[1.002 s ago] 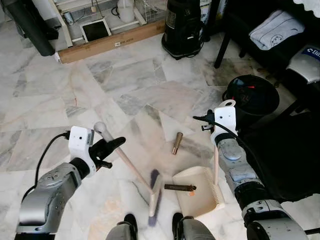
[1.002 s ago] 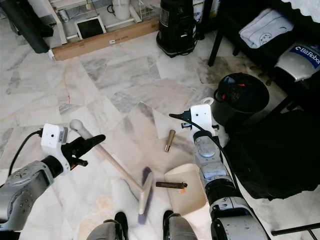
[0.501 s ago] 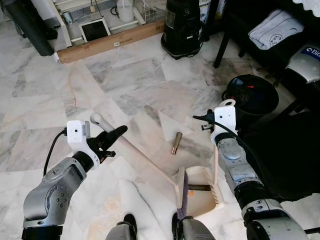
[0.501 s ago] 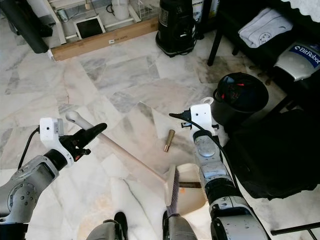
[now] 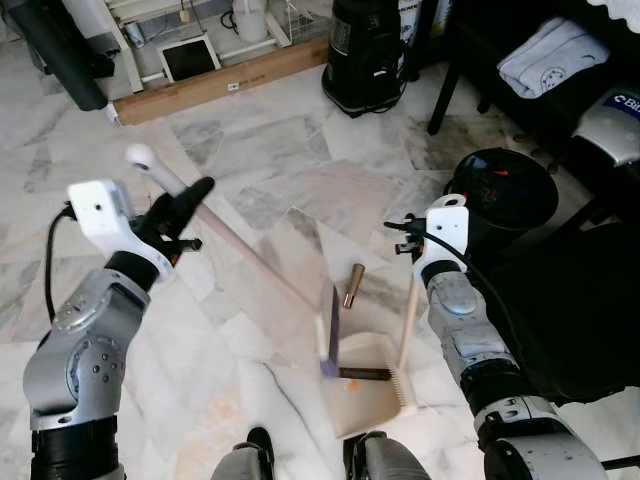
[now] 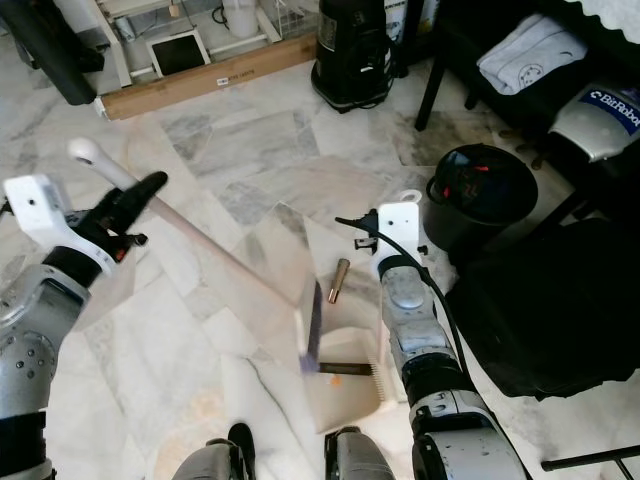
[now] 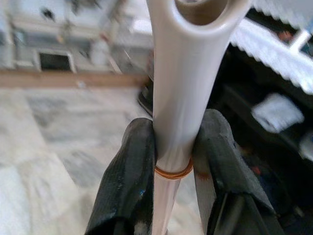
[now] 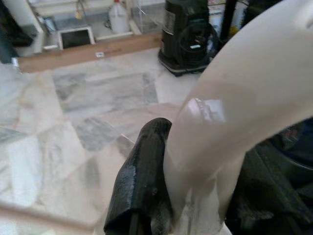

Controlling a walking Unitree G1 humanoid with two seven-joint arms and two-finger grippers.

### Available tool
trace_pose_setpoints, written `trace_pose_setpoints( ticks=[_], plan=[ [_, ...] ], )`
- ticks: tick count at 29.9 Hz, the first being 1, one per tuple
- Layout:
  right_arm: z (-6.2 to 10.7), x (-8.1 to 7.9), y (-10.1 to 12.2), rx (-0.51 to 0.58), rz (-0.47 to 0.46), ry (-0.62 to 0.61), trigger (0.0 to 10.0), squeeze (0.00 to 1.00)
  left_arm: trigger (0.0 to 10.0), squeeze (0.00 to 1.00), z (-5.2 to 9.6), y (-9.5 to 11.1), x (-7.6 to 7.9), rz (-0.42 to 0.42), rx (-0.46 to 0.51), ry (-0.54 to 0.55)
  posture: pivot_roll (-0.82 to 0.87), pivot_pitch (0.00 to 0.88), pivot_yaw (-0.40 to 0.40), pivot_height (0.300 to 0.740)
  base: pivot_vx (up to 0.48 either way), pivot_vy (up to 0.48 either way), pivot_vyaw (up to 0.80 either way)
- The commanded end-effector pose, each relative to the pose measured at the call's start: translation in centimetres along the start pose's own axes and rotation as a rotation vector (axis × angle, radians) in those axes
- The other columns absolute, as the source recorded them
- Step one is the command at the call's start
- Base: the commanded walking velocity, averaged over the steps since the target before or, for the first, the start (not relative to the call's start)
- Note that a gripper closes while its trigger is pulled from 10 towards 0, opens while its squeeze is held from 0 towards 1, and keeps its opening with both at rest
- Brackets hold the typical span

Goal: Sweep floor

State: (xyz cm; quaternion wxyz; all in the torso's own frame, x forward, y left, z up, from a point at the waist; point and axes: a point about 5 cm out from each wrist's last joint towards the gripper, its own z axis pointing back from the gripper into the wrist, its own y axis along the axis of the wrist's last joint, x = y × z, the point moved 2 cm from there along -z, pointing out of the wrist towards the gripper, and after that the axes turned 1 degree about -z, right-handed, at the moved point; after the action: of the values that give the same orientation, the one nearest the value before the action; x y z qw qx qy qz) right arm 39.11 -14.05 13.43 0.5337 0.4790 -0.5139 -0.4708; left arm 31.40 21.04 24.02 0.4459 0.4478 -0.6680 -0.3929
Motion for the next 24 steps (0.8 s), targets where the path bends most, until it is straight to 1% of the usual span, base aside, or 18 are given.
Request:
trace_pose_setpoints(
  ticks=[1,2,3,4,6,7,9,10,11,12,15,19,22,24],
  plan=[
    [0.1,0.0,0.9,0.038,-0.040,-0.003,10.0,0.00,10.0,0.00,0.3,2.3,-0.4,-0.078,0.114,0.061,-0.02,0.245,0.032,0.740,0.000,0.000,0.00],
    [0.1,0.0,0.9,0.038,-0.040,-0.003,10.0,0.00,10.0,0.00,0.3,2.3,-0.4,-0.078,0.114,0.061,-0.02,0.245,0.032,0.740,0.000,0.000,0.00],
    [0.2,0.2,1.8,0.079,-0.064,-0.009,10.0,0.00,10.0,0.00,0.6,2.0,-1.1,-0.151,0.122,0.129,-0.03,0.230,0.033,0.740,0.000,0.000,0.00],
    [0.3,0.2,2.6,0.120,-0.094,-0.007,10.0,0.00,10.0,0.00,0.9,1.5,-1.6,-0.187,0.115,0.171,-0.03,0.223,0.032,0.740,0.000,0.000,0.00],
    [0.4,0.3,3.1,0.142,-0.098,-0.011,10.0,0.00,10.0,0.00,1.1,1.0,-1.6,-0.211,0.097,0.174,-0.03,0.223,0.032,0.740,0.000,0.000,0.00],
    [0.5,0.4,3.4,0.162,-0.109,-0.011,10.0,0.00,10.0,0.00,1.4,0.6,-1.7,-0.246,0.084,0.185,-0.03,0.214,0.030,0.740,0.000,0.000,0.00],
    [0.9,0.4,4.3,0.214,-0.136,-0.002,10.0,0.00,10.0,0.00,2.2,-0.5,-2.2,-0.280,0.056,0.228,-0.04,0.199,0.024,0.740,0.000,0.000,0.00],
    [1.3,0.3,4.9,0.253,-0.167,0.019,10.0,0.00,10.0,0.00,2.7,-1.2,-2.1,-0.317,0.039,0.240,-0.04,0.189,0.017,0.740,0.000,0.000,0.00],
    [1.4,0.3,5.0,0.260,-0.173,0.025,10.0,0.00,10.0,0.00,2.8,-1.3,-2.1,-0.327,0.037,0.239,-0.04,0.189,0.017,0.740,0.000,0.000,0.00],
    [1.5,0.4,4.8,0.251,-0.158,0.019,10.0,0.00,10.0,0.00,2.9,-1.6,-1.9,-0.322,0.035,0.240,-0.04,0.179,0.013,0.740,0.000,0.000,0.00],
    [1.9,0.7,5.2,0.282,-0.170,0.014,10.0,0.00,10.0,0.00,3.0,-2.7,-0.8,-0.348,0.013,0.211,-0.04,0.161,0.007,0.740,0.000,0.000,0.00],
    [2.3,0.7,5.5,0.306,-0.171,0.013,10.0,0.00,10.0,0.00,3.0,-3.5,0.1,-0.366,0.009,0.179,-0.04,0.141,-0.001,0.740,0.000,0.000,0.68],
    [2.5,0.7,5.6,0.311,-0.179,0.013,10.0,0.00,10.0,0.00,3.0,-3.7,0.2,-0.373,0.012,0.179,-0.04,0.128,-0.008,0.740,0.000,0.000,0.79],
    [2.7,0.6,5.9,0.323,-0.185,0.025,10.0,0.00,10.0,0.00,3.0,-4.0,0.1,-0.373,0.019,0.198,-0.04,0.103,-0.015,0.740,0.000,0.000,0.79]
  ],
)
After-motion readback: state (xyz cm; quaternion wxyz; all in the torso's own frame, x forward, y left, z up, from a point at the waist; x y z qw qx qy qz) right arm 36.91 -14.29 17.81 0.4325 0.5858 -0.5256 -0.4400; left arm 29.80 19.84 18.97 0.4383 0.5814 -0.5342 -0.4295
